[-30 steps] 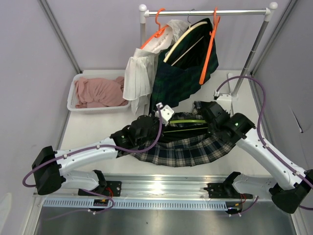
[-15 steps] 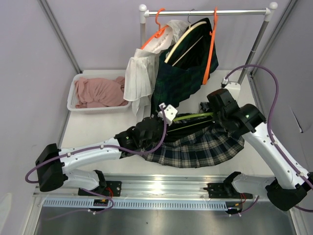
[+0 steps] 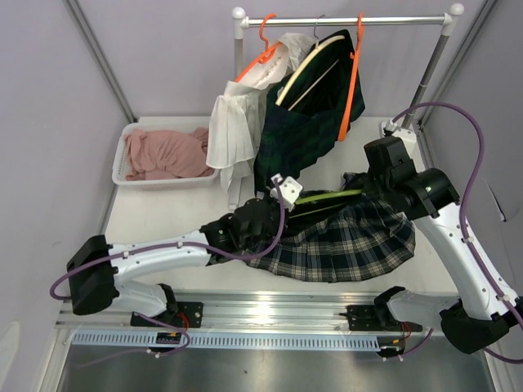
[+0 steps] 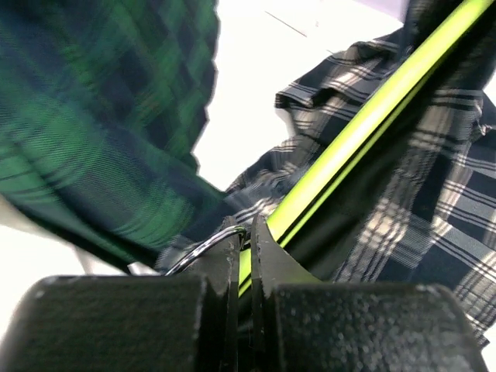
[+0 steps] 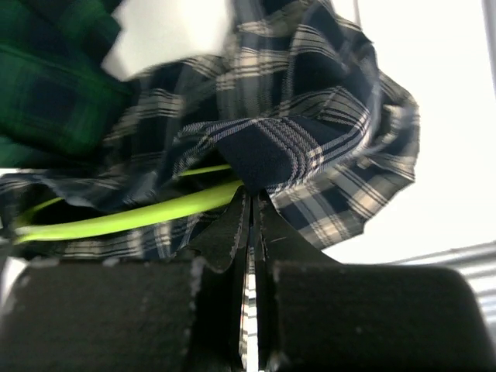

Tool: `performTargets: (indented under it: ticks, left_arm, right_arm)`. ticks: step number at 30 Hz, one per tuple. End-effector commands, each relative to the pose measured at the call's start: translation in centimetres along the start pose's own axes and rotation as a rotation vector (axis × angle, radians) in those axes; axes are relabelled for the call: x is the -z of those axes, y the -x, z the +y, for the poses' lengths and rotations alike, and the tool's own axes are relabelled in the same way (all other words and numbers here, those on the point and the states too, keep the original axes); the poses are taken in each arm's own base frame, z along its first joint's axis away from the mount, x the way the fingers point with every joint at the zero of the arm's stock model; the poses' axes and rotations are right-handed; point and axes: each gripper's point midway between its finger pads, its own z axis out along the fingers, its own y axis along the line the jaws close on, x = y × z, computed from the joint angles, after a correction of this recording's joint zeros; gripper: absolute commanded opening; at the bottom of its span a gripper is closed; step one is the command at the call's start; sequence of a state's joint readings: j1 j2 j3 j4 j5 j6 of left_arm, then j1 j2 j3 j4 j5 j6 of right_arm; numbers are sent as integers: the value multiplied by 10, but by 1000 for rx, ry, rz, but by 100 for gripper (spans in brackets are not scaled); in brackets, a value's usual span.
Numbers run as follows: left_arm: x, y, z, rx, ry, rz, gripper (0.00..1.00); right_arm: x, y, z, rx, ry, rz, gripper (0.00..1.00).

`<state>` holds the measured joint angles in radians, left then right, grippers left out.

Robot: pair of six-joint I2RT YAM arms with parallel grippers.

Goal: Place the skirt on the hanger

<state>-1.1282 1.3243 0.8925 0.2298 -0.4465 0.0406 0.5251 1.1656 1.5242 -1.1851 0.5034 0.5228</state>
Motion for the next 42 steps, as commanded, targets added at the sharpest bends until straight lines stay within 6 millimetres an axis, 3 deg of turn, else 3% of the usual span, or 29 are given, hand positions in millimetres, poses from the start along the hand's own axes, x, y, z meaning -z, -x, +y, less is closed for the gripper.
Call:
performTargets:
  ticks: [1, 7, 10, 15, 16, 22, 29, 32, 33, 39, 42]
  left_arm:
    - [5, -90, -38, -129, -153, 288, 0]
    - [-1, -112, -41, -144, -146, 347, 0]
    - [0, -103, -39, -117, -134, 313, 0]
    - [4, -51, -34, -80, -129, 208, 0]
    - [6, -33, -33, -70, -132, 175, 0]
    - [16, 21, -29, -46, -151, 88, 0]
    - [34, 76, -12, -37, -126, -8, 0]
    - [41, 110, -3, -39, -108, -54, 0]
    - [47, 131, 3, -35, -98, -82, 0]
    - [56, 162, 14, -64, -86, -112, 0]
    - [58, 168, 12, -42, -129, -134, 0]
  right_arm:
    - [30, 46, 43, -113, 244, -151, 0]
    - [33, 50, 40, -120, 250, -161, 0]
    - [31, 45, 47, -120, 272, -148, 0]
    - [20, 21, 55, -102, 281, -97, 0]
    - [23, 16, 61, -100, 304, -93, 0]
    - [21, -10, 68, -87, 318, -56, 0]
    - [39, -6, 62, -78, 339, -67, 0]
    - [47, -1, 62, -75, 349, -75, 0]
    - [50, 0, 61, -74, 349, -78, 0]
    - [79, 20, 57, -95, 402, -120, 0]
    - [80, 11, 57, -78, 418, -102, 0]
